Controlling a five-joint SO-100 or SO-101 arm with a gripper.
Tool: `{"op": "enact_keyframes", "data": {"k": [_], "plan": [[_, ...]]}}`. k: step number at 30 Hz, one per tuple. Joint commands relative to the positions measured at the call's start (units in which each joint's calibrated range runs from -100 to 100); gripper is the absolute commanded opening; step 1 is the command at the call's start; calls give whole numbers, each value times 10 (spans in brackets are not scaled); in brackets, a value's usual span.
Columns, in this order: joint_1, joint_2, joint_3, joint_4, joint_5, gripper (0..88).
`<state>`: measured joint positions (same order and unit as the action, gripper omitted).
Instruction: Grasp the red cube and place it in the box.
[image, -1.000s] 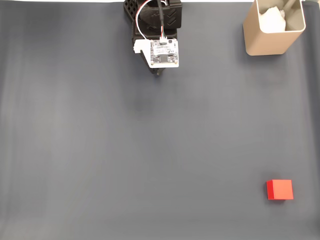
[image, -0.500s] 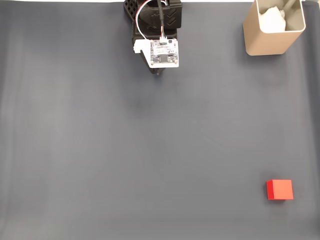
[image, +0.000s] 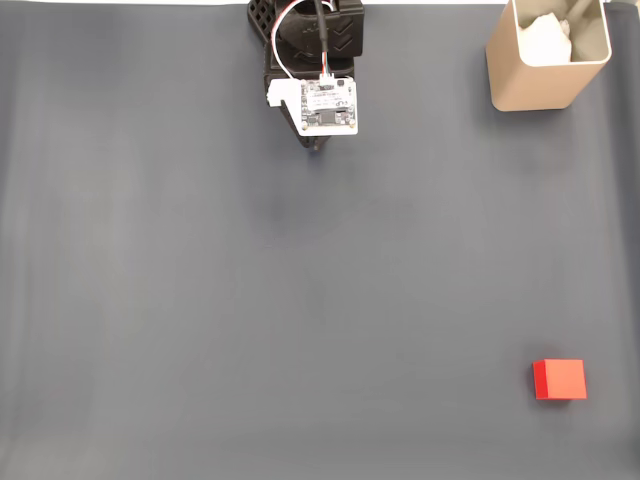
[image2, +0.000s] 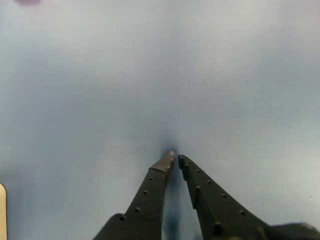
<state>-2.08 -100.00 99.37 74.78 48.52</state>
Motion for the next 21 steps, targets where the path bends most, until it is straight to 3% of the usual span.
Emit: {"op": "enact_keyframes", "data": {"k": [1,21], "plan": [[-6,1,5,10,2,2],[-1,1,5,-5,-8,0]]}}
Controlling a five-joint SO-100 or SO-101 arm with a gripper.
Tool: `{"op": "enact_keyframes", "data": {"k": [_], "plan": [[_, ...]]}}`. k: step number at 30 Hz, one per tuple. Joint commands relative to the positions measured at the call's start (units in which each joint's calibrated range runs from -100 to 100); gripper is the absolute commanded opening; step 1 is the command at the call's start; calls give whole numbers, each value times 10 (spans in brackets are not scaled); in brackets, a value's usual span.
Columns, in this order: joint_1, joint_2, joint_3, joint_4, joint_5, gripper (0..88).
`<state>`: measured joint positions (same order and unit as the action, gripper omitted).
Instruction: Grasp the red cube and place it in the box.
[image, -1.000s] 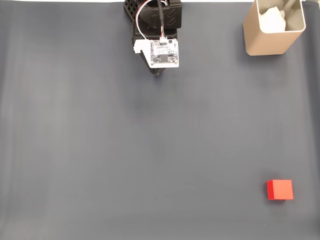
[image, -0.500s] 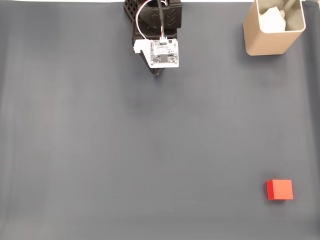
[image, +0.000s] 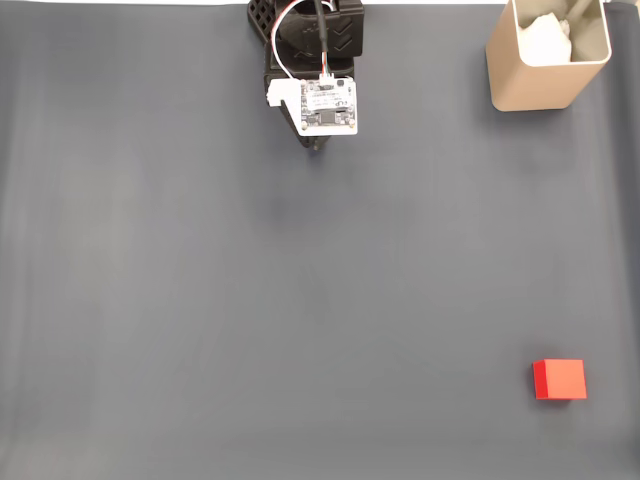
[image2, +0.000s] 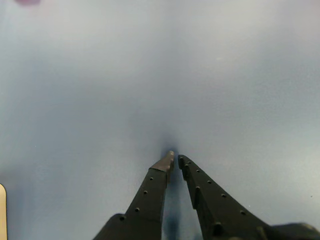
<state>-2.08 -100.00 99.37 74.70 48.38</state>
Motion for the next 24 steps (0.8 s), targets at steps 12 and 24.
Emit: {"op": "enact_keyframes", "data": {"k": [12,24], "plan": [[19,2,3,-154,0,0],[5,56,-57,-241,2,0]]}}
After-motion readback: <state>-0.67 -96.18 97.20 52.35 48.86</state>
